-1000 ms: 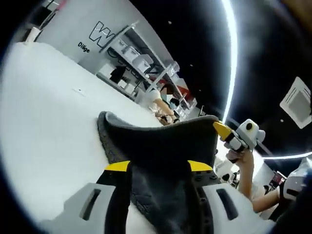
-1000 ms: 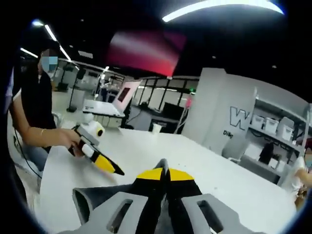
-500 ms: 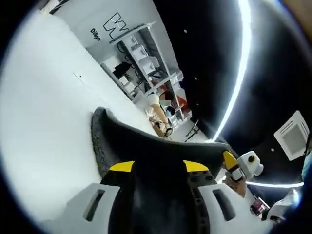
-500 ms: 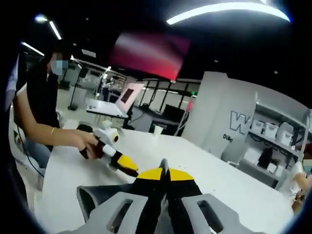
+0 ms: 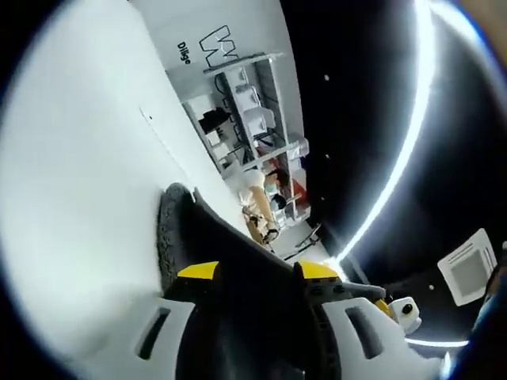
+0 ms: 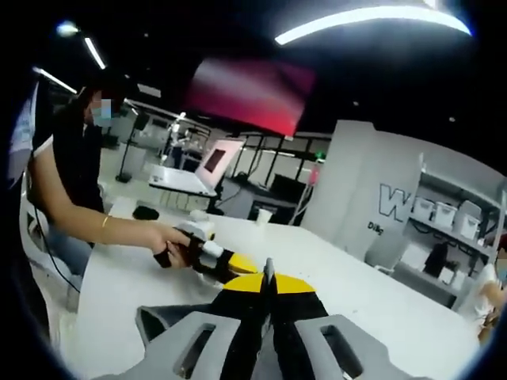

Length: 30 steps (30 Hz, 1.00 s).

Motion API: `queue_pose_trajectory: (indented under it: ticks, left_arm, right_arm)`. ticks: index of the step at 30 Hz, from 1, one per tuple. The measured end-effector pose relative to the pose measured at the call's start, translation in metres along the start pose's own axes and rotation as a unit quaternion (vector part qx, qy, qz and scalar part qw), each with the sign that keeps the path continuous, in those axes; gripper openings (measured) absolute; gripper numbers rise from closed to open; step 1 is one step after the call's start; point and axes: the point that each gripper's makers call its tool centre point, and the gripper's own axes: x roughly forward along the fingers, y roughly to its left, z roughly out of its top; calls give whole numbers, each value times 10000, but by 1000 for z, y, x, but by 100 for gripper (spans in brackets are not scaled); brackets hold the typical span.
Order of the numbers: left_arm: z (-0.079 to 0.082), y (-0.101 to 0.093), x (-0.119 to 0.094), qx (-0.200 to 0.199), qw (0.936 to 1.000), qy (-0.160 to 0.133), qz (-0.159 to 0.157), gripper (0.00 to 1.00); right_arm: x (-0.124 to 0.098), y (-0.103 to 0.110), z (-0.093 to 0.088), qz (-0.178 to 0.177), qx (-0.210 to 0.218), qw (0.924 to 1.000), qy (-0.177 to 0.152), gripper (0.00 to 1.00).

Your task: Open the folded towel by lifting each exposed corner and separating the folded layers until the towel lies flat within the target outline without major curled edges

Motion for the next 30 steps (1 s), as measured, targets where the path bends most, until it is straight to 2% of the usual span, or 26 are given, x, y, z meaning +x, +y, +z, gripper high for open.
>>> queue_pose_trajectory:
  ticks: [7, 17, 20, 21, 22, 28, 30]
  left_arm:
    - [-2, 7, 6, -76, 9999, 23, 65, 36]
    - [-5, 5, 14, -31, 10000, -53, 22, 50]
    - [-3, 7, 19, -61, 9999, -86, 80, 49]
    - [-8, 4, 20, -73, 9999, -99, 93, 49]
    - [-11, 0, 25, -65, 9997, -89, 218, 49]
    - [-10, -1, 26, -59, 9996, -90, 275, 50]
    - [-17, 1, 34, -116, 9994, -51, 307, 50]
  right_arm:
    - [-3, 6, 1, 44, -24, 10000, -42, 0]
    - [-5, 12, 0, 97, -48, 9999, -49, 0]
    - [-6, 20, -1, 144, -51, 9998, -84, 0]
    - [-7, 21, -1, 151, -42, 9998, -94, 0]
    - [-8, 34, -3, 246, -38, 9996, -111, 0]
    - [-7, 37, -2, 284, -40, 9995, -131, 0]
    - [-7, 44, -1, 355, -41, 9992, -154, 0]
